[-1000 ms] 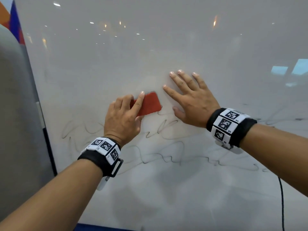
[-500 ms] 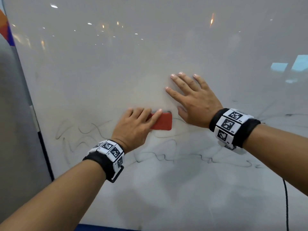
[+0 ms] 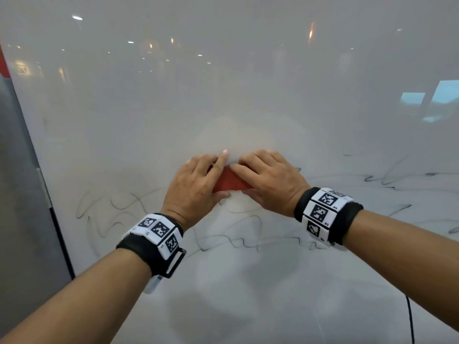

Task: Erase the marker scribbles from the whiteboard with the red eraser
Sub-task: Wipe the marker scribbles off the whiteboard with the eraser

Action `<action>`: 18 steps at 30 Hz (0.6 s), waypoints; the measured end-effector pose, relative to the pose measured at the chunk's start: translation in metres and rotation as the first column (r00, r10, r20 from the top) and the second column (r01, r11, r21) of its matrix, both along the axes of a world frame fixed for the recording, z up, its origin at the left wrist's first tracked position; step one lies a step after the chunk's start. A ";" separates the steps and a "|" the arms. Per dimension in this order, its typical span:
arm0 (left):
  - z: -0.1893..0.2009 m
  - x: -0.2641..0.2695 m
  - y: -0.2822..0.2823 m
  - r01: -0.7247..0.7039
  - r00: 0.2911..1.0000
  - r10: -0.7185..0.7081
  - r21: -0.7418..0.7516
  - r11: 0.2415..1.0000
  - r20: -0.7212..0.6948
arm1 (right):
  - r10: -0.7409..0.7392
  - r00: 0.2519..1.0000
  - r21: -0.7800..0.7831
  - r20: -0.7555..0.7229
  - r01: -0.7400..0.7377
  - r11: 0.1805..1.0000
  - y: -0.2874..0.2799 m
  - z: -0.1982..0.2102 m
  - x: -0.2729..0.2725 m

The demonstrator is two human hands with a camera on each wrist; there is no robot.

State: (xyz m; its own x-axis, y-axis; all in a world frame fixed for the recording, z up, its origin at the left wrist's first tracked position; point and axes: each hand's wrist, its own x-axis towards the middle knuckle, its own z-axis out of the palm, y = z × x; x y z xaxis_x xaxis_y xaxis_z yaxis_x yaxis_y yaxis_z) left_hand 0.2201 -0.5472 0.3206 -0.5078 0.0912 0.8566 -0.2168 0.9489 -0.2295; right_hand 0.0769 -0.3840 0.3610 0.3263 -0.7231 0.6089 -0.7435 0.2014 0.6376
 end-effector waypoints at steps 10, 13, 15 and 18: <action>0.029 0.019 -0.021 -0.187 0.967 0.205 -0.126 0.974 0.152 | -0.016 0.994 -0.172 0.111 0.035 0.984 0.008 0.005 -0.009; 0.029 0.019 -0.020 -0.218 0.960 0.235 -0.118 0.969 0.152 | -0.044 0.994 -0.145 0.096 0.058 0.988 0.008 -0.002 -0.008; 0.029 0.018 -0.020 -0.230 0.956 0.247 -0.119 0.966 0.159 | -0.048 0.999 -0.025 -0.005 0.048 0.999 0.012 -0.009 -0.011; 0.028 0.016 -0.019 -0.247 0.945 0.267 -0.121 0.961 0.190 | -0.047 0.995 0.066 -0.091 0.053 0.996 0.029 0.003 -0.023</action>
State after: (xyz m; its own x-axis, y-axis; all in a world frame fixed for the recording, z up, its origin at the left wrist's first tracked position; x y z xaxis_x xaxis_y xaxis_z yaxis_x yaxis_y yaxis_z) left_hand 0.2365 -0.5659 0.3484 -0.6862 0.0100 0.7273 -0.3903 0.8387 -0.3798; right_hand 0.0539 -0.3550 0.3638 0.3397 -0.7785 0.5278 -0.6732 0.1906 0.7144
